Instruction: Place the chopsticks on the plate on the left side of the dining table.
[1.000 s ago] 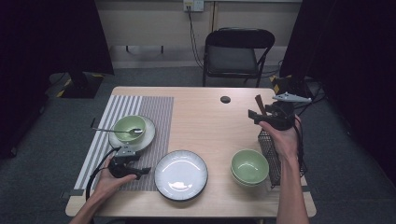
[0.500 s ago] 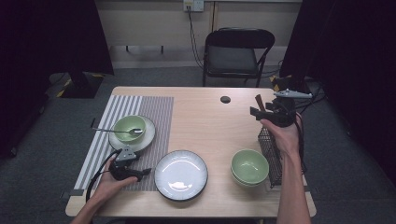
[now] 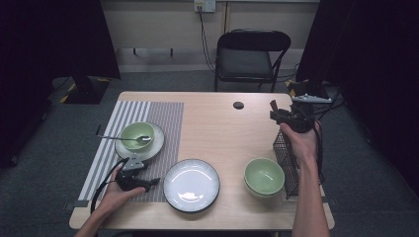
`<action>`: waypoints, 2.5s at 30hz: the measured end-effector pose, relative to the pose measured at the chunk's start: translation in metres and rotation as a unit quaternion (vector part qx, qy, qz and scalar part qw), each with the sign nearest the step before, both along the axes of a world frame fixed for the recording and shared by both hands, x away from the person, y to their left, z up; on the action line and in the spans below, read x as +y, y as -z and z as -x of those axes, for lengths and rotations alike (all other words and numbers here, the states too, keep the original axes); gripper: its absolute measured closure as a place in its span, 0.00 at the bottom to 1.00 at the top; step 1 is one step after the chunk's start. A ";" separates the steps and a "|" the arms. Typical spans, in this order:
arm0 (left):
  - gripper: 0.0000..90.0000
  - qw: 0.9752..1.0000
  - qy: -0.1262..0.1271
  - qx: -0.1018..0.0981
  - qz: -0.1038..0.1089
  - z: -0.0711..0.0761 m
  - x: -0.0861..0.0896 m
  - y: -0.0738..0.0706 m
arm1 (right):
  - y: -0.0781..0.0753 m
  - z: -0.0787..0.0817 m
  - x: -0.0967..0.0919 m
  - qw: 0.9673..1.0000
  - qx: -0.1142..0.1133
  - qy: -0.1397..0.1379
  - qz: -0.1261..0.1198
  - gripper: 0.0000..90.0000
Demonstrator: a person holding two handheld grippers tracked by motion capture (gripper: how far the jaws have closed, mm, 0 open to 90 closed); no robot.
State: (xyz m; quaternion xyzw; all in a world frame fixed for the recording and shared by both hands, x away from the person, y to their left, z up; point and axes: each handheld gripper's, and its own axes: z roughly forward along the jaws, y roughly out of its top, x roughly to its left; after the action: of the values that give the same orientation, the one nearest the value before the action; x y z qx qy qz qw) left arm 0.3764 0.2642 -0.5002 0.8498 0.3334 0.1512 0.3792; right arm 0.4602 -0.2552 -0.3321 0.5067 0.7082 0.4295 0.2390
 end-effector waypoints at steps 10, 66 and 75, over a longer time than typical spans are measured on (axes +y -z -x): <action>0.25 1.000 0.001 0.000 -0.001 0.000 0.000 0.000 | 0.006 -0.003 -0.006 1.000 0.010 0.006 0.003 0.77; 0.25 1.000 0.000 0.000 0.001 0.000 0.000 0.000 | -0.004 0.018 -0.021 0.999 -0.037 0.007 0.001 0.93; 0.25 1.000 0.000 0.000 0.001 0.000 0.000 0.000 | -0.008 0.020 -0.025 0.998 -0.053 0.009 -0.020 0.94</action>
State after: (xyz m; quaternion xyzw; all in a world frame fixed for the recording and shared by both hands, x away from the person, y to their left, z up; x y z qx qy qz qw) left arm 0.3764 0.2641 -0.5003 0.8494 0.3341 0.1507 0.3797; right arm 0.4400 -0.2799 -0.3239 0.4943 0.6812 0.4674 0.2704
